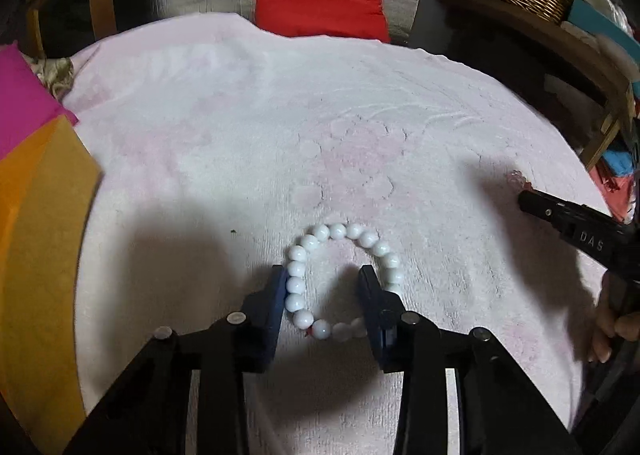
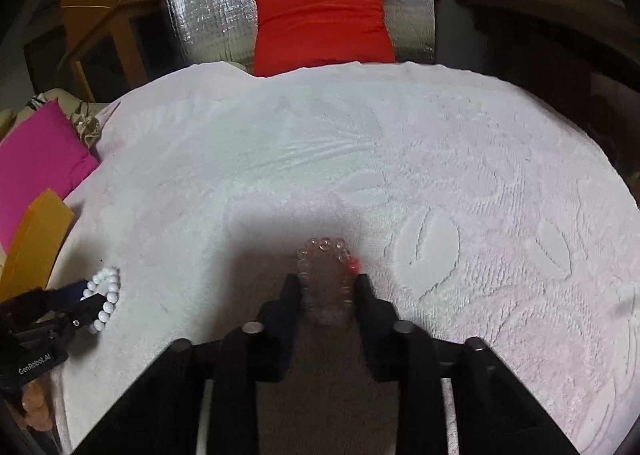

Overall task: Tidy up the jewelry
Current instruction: 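Grasp the white bead bracelet with the left tool while the right tool grasps the pink bead bracelet, then carry the white bracelet to the orange box with the left tool while the right carries the pink one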

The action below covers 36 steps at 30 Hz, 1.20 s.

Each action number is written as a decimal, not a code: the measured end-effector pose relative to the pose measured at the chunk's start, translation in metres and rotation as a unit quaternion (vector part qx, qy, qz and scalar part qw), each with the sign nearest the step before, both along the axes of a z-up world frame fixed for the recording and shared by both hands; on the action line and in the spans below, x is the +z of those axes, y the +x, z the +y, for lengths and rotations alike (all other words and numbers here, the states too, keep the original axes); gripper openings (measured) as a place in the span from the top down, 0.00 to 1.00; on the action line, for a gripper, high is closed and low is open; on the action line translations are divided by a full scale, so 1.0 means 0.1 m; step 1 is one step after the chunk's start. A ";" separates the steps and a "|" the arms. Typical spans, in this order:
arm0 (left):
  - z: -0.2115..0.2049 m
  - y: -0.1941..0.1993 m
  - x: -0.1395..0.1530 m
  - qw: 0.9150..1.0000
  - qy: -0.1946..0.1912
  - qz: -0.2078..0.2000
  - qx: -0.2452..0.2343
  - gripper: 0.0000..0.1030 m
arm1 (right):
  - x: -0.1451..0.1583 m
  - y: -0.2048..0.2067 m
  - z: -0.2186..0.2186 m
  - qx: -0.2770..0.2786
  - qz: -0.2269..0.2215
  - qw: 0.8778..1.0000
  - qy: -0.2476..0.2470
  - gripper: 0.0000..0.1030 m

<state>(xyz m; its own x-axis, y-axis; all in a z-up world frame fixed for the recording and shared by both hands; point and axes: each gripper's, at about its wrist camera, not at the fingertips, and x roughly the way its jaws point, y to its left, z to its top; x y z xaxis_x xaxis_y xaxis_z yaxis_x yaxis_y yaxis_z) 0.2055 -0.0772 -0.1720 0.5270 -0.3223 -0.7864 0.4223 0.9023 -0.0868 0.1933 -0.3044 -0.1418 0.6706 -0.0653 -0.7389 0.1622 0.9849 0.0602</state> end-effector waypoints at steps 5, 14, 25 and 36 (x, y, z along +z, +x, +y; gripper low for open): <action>-0.02 -0.05 0.02 1.000 -0.002 -0.004 -0.018 0.87 | 0.05 -0.02 0.04 0.001 -0.001 1.000 -0.005 0.91; 0.11 -0.07 0.12 1.000 -0.024 -0.008 -0.017 0.91 | 0.26 -0.14 0.25 0.051 -0.021 0.998 0.026 0.92; 0.26 -0.19 0.34 0.997 -0.072 -0.022 -0.021 0.91 | 0.43 -0.35 0.02 0.055 -0.029 0.995 0.079 0.92; 0.25 -0.45 0.37 0.997 -0.068 -0.032 -0.029 0.91 | 0.45 -0.45 0.13 0.078 -0.023 0.993 0.084 0.92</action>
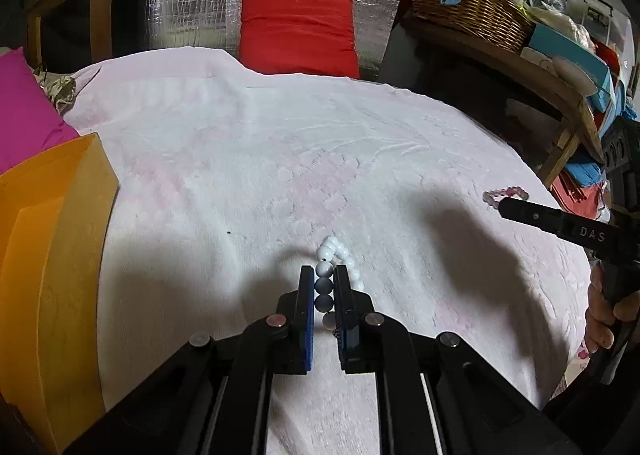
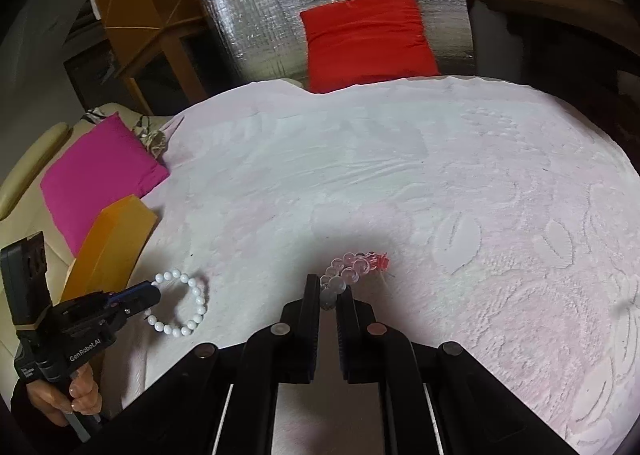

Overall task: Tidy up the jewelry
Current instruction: 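Carry the white bracelet to the orange box with the left tool while the right carries the pink one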

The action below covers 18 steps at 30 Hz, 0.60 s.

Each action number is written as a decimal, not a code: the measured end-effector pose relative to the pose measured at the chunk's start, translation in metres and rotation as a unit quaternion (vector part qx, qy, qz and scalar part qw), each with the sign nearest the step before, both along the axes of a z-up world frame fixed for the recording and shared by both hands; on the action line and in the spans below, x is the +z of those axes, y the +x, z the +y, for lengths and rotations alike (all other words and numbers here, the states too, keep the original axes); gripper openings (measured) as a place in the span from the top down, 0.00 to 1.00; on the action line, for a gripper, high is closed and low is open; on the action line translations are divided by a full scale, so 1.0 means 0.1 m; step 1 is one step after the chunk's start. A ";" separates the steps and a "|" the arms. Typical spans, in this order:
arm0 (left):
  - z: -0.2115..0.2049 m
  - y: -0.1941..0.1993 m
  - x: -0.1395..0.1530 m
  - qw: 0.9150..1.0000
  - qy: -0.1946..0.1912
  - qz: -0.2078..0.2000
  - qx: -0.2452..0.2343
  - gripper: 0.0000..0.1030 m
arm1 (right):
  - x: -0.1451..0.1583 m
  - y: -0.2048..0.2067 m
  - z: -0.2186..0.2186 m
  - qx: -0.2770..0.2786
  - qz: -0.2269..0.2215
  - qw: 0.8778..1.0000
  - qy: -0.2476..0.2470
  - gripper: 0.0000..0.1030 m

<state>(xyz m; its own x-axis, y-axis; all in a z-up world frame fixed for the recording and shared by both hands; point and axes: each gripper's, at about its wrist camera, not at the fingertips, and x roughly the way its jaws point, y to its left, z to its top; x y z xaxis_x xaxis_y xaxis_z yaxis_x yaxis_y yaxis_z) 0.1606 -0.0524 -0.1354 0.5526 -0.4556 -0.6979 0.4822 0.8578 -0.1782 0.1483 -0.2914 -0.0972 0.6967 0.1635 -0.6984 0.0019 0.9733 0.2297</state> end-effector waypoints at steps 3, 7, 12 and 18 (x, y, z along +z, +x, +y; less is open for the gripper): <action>-0.04 -0.03 -0.07 1.000 0.013 0.006 -0.006 0.91 | -0.05 -0.03 0.03 0.005 0.010 1.000 -0.005 0.92; -0.11 0.06 -0.23 0.999 0.038 0.030 -0.001 0.91 | -0.11 -0.06 0.06 0.008 0.020 1.000 -0.014 0.92; -0.16 0.13 -0.33 0.998 0.030 0.052 -0.004 0.89 | -0.15 -0.05 0.03 0.002 0.028 1.000 -0.014 0.92; -0.20 0.14 -0.33 0.998 0.009 0.062 -0.017 0.64 | -0.15 -0.03 0.05 0.002 0.029 0.999 -0.013 0.92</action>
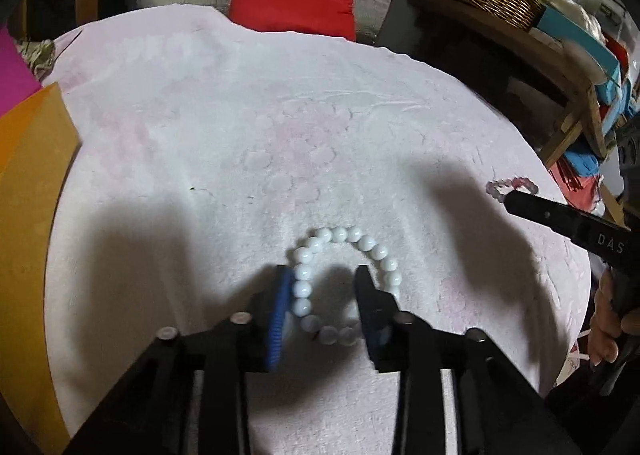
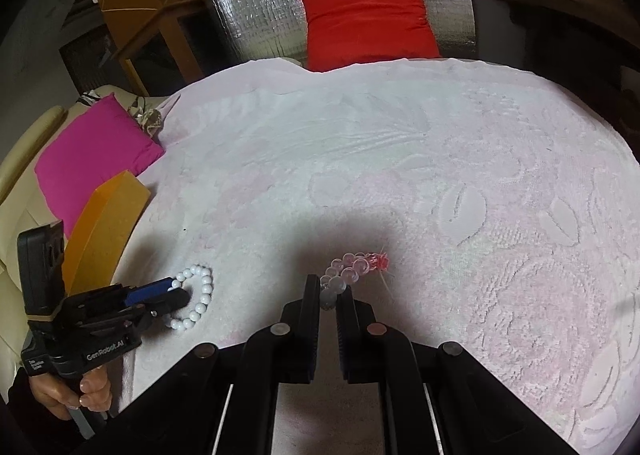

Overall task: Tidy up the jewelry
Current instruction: 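Carry the white bracelet to the orange box with the left tool while the right carries the pink one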

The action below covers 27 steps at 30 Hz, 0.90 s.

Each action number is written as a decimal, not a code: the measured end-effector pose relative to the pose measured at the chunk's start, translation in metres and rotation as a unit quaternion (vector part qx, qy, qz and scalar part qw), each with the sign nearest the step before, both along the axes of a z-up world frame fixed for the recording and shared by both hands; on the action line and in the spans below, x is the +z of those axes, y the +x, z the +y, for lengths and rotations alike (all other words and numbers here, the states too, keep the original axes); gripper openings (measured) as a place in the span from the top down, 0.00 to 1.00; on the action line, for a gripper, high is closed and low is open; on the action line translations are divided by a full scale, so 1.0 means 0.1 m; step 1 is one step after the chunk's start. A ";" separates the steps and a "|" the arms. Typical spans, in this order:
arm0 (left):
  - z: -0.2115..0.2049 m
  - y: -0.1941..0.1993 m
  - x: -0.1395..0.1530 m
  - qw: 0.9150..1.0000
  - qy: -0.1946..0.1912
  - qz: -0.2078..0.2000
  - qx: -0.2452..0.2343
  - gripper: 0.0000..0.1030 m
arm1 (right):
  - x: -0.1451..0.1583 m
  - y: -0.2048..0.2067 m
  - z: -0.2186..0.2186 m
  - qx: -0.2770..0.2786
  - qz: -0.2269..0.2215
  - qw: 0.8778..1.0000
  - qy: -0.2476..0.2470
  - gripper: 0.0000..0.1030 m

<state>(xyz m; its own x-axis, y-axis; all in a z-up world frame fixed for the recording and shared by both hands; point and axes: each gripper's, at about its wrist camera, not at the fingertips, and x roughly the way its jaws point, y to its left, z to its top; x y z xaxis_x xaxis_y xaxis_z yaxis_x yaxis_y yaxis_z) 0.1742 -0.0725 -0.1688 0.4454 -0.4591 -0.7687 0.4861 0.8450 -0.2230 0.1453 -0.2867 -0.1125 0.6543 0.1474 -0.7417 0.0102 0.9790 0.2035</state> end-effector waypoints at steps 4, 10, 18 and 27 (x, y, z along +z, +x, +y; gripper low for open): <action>-0.07 -0.04 -0.01 1.000 0.017 -0.016 -0.007 0.70 | 0.00 0.02 -0.01 -0.002 0.000 1.000 0.001 0.91; -0.02 -0.07 0.03 0.999 0.015 -0.030 -0.005 0.91 | 0.01 0.01 -0.01 -0.005 -0.002 1.000 0.003 0.91; 0.18 -0.18 0.39 0.997 -0.023 -0.078 0.020 0.91 | 0.05 -0.01 -0.03 -0.005 -0.009 1.000 0.007 0.92; 0.31 -0.53 0.58 0.992 -0.009 -0.110 0.054 0.91 | 0.13 -0.06 0.13 0.021 -0.021 0.999 0.017 0.91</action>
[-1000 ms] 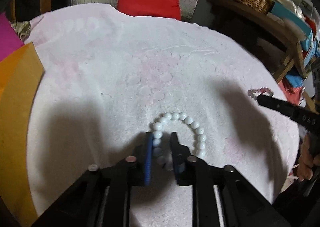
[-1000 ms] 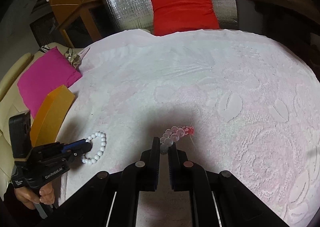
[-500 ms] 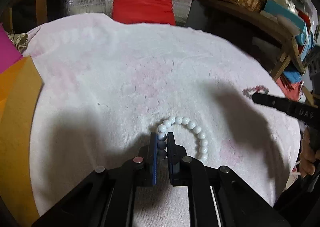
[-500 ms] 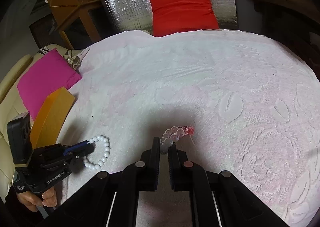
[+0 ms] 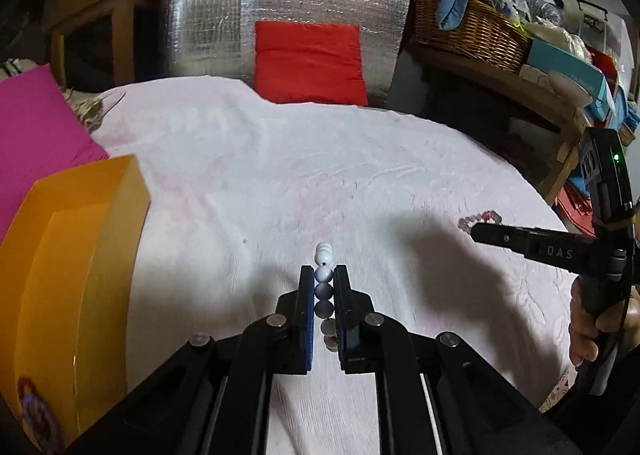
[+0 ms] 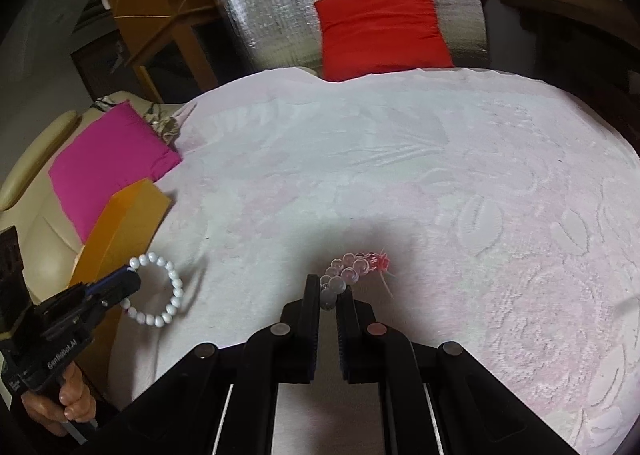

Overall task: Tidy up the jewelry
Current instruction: 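Carry the white bracelet to the orange box with the left tool while the right carries the pink one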

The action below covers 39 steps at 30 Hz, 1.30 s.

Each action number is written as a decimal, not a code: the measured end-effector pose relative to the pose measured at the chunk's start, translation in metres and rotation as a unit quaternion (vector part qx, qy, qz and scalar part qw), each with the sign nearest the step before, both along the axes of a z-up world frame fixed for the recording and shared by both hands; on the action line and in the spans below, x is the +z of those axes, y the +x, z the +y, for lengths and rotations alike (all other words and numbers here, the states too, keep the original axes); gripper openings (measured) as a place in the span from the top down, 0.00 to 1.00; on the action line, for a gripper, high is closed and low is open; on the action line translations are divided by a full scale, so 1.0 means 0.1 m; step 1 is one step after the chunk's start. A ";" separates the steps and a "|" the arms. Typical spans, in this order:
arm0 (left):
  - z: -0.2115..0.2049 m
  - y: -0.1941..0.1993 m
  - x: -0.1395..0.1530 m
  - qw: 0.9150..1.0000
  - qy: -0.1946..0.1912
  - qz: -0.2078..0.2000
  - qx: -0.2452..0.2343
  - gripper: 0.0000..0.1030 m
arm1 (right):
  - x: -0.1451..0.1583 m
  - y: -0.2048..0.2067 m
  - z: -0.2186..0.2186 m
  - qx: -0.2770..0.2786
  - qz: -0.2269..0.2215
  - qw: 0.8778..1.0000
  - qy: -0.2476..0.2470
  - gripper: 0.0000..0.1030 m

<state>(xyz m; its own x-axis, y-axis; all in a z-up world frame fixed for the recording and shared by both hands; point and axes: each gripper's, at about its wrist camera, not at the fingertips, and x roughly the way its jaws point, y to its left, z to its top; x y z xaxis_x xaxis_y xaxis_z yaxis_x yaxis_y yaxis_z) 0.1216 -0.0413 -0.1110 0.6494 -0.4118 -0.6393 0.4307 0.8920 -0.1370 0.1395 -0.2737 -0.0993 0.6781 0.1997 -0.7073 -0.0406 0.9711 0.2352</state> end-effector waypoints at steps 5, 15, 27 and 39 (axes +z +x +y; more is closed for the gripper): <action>0.01 -0.21 0.11 1.000 0.009 0.004 0.014 0.91 | 0.01 -0.07 0.05 0.004 -0.002 1.000 0.004 0.91; 0.15 -0.65 0.55 0.999 0.002 -0.031 0.019 0.91 | 0.10 -0.30 0.23 0.015 -0.013 1.000 0.022 0.91; 1.37 -0.92 0.66 0.993 -0.006 -0.016 0.115 0.91 | 0.09 -0.50 0.95 0.072 -0.007 0.995 0.069 0.91; 2.68 -0.80 0.76 0.972 0.006 -0.032 0.231 0.91 | 0.37 -0.29 2.34 0.189 -0.005 0.979 0.081 0.91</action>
